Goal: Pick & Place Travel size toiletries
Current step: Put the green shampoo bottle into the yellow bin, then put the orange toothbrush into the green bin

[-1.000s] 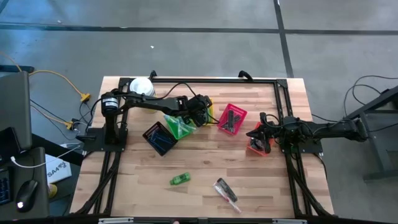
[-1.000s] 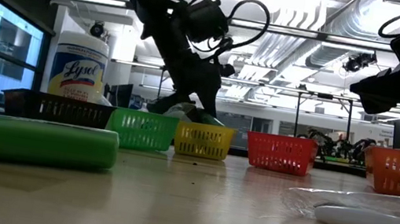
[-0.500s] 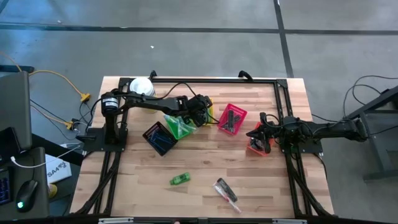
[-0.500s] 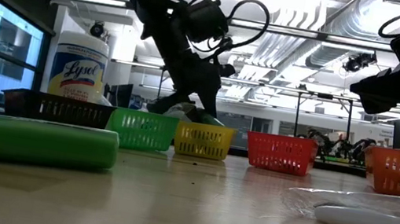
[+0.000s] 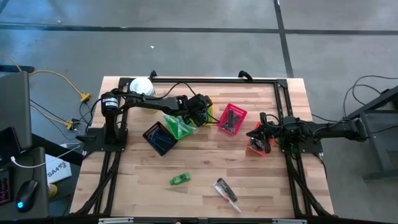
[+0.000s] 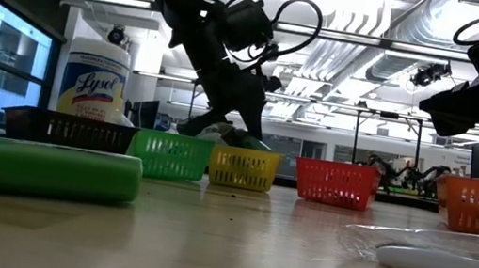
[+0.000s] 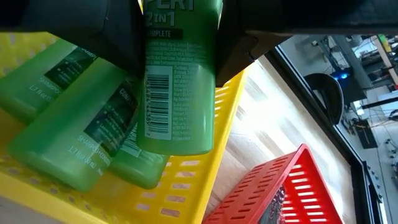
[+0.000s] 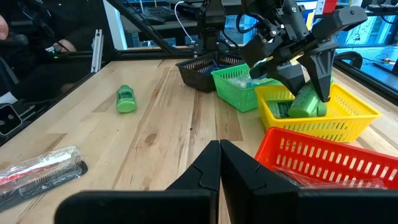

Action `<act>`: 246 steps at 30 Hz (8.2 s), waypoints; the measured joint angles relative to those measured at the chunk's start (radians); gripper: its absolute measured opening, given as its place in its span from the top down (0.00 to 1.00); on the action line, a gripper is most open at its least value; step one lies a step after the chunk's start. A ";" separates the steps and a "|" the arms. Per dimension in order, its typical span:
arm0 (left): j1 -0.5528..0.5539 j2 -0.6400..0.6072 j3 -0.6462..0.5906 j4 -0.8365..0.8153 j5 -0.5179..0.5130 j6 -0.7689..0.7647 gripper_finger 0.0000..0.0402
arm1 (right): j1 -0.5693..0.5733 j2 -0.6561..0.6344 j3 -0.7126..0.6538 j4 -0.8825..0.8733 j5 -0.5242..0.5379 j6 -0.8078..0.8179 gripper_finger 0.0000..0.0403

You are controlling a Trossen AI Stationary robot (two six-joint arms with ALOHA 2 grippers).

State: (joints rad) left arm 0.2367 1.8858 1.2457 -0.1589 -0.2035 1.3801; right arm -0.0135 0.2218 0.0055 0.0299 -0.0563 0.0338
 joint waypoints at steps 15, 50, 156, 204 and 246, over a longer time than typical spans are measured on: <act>-0.001 0.000 0.000 -0.004 0.006 0.248 0.60 | 0.000 0.000 0.000 0.000 0.000 0.000 0.99; -0.001 0.001 -0.001 0.025 0.005 0.125 0.44 | 0.000 0.000 0.000 0.000 0.000 0.000 0.99; -0.303 -1.806 -1.147 0.146 0.306 -1.146 1.00 | 0.000 0.000 0.000 0.005 -0.006 0.052 0.99; -0.303 -1.805 -1.235 0.207 0.211 -1.254 1.00 | 0.000 0.000 0.000 0.017 -0.043 0.098 0.99; -0.302 -1.805 -1.235 0.177 0.172 -1.307 1.00 | 0.607 1.328 1.156 -0.629 0.190 0.531 0.99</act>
State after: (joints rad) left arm -0.0654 0.0811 0.0105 0.0185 -0.0311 0.0731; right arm 0.5930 1.5497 1.1614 -0.5993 0.1335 0.5650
